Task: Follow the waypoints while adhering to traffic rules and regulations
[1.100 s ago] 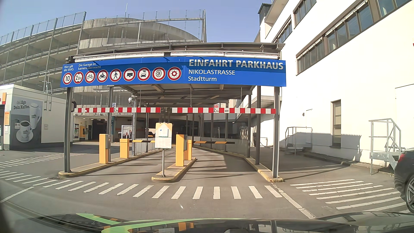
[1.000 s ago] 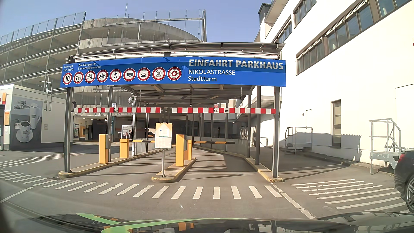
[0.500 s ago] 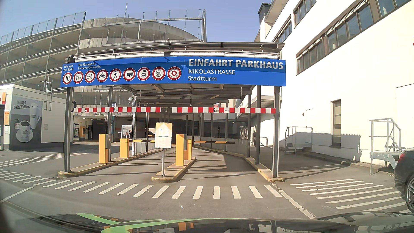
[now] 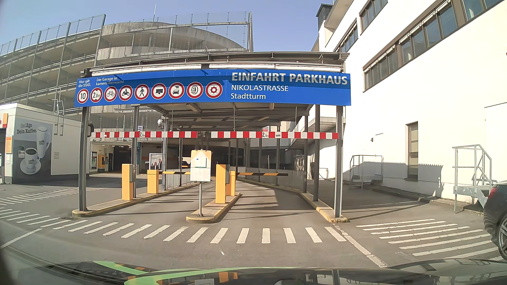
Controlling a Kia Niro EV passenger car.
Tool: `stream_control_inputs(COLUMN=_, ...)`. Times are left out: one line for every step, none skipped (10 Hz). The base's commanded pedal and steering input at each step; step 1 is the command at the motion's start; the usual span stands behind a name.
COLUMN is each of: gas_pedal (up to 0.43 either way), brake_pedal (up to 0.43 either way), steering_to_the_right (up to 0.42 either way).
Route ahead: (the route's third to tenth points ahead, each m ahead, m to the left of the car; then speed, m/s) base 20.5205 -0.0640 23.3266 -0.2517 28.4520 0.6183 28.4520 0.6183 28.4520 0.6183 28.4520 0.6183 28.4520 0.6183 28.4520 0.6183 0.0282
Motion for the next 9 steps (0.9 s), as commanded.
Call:
stream_control_inputs(gas_pedal=0.0, brake_pedal=0.0, steering_to_the_right=-0.391)
stream_control_inputs(gas_pedal=0.0, brake_pedal=0.0, steering_to_the_right=-0.449)
stream_control_inputs(gas_pedal=0.0, brake_pedal=0.0, steering_to_the_right=-0.53)
stream_control_inputs(gas_pedal=0.0, brake_pedal=0.0, steering_to_the_right=-0.601)
stream_control_inputs(gas_pedal=0.0, brake_pedal=0.0, steering_to_the_right=-0.652)
stream_control_inputs(gas_pedal=0.028, brake_pedal=0.0, steering_to_the_right=-0.72)
stream_control_inputs(gas_pedal=0.039, brake_pedal=0.0, steering_to_the_right=-0.772)
stream_control_inputs(gas_pedal=0.047, brake_pedal=0.0, steering_to_the_right=-0.815)
stream_control_inputs(gas_pedal=0.067, brake_pedal=0.0, steering_to_the_right=-0.86)
